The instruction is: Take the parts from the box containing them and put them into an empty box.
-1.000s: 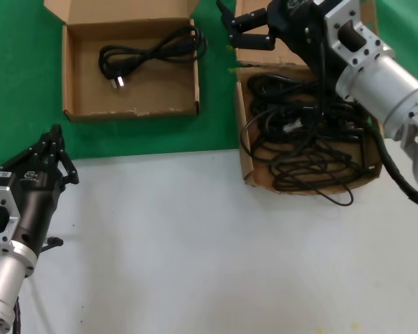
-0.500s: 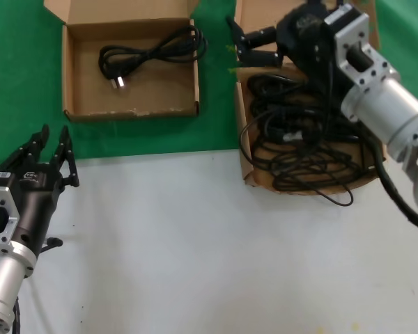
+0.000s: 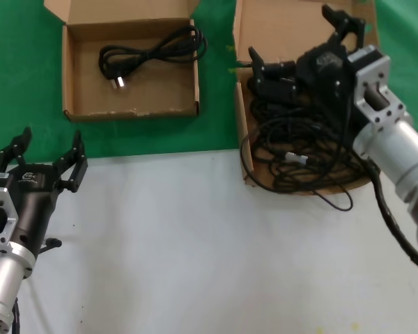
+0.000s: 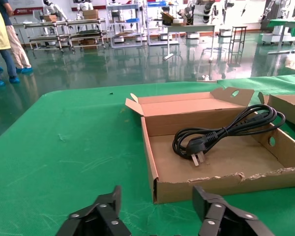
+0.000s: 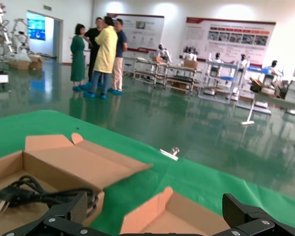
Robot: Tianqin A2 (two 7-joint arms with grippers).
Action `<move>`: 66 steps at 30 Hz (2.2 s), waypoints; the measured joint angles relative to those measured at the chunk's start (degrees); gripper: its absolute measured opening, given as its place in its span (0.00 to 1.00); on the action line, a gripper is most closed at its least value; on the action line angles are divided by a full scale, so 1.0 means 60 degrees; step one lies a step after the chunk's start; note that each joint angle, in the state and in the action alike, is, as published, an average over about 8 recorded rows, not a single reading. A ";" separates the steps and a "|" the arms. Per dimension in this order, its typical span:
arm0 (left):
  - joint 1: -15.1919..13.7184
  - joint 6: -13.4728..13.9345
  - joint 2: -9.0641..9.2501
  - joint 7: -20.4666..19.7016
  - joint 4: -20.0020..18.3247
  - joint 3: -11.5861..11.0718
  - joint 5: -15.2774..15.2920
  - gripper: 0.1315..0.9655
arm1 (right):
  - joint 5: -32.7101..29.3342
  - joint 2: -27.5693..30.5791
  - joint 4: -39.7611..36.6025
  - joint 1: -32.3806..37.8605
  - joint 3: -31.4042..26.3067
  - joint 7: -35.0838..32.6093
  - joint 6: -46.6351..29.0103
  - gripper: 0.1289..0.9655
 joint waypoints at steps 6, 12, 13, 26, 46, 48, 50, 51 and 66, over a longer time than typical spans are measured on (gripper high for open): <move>0.0010 -0.0015 -0.0004 0.0004 0.0000 -0.0006 -0.0025 0.53 | 0.0245 0.0047 0.0185 -0.0555 0.0154 0.0016 0.0249 1.00; 0.0020 -0.0030 -0.0009 0.0007 0.0000 -0.0011 -0.0050 0.67 | 0.0497 0.0095 0.0373 -0.1117 0.0309 0.0032 0.0504 1.00; 0.0022 -0.0033 -0.0009 0.0008 0.0000 -0.0012 -0.0054 0.70 | 0.0539 0.0103 0.0405 -0.1211 0.0335 0.0035 0.0546 1.00; 0.0043 -0.0066 -0.0018 0.0016 0.0000 -0.0025 -0.0109 0.89 | 0.1077 0.0205 0.0810 -0.2422 0.0671 0.0070 0.1093 1.00; 0.0077 -0.0116 -0.0033 0.0028 0.0001 -0.0043 -0.0192 1.00 | 0.1907 0.0364 0.1434 -0.4291 0.1187 0.0123 0.1935 1.00; 0.0080 -0.0121 -0.0034 0.0029 0.0001 -0.0045 -0.0200 1.00 | 0.1979 0.0378 0.1488 -0.4454 0.1232 0.0127 0.2008 1.00; 0.0083 -0.0124 -0.0035 0.0030 0.0001 -0.0046 -0.0205 1.00 | 0.2036 0.0389 0.1531 -0.4578 0.1268 0.0131 0.2066 1.00; 0.0083 -0.0125 -0.0035 0.0030 0.0001 -0.0047 -0.0207 1.00 | 0.2056 0.0392 0.1546 -0.4624 0.1280 0.0132 0.2087 1.00; 0.0085 -0.0128 -0.0036 0.0031 0.0001 -0.0048 -0.0211 1.00 | 0.2093 0.0399 0.1574 -0.4706 0.1303 0.0135 0.2124 1.00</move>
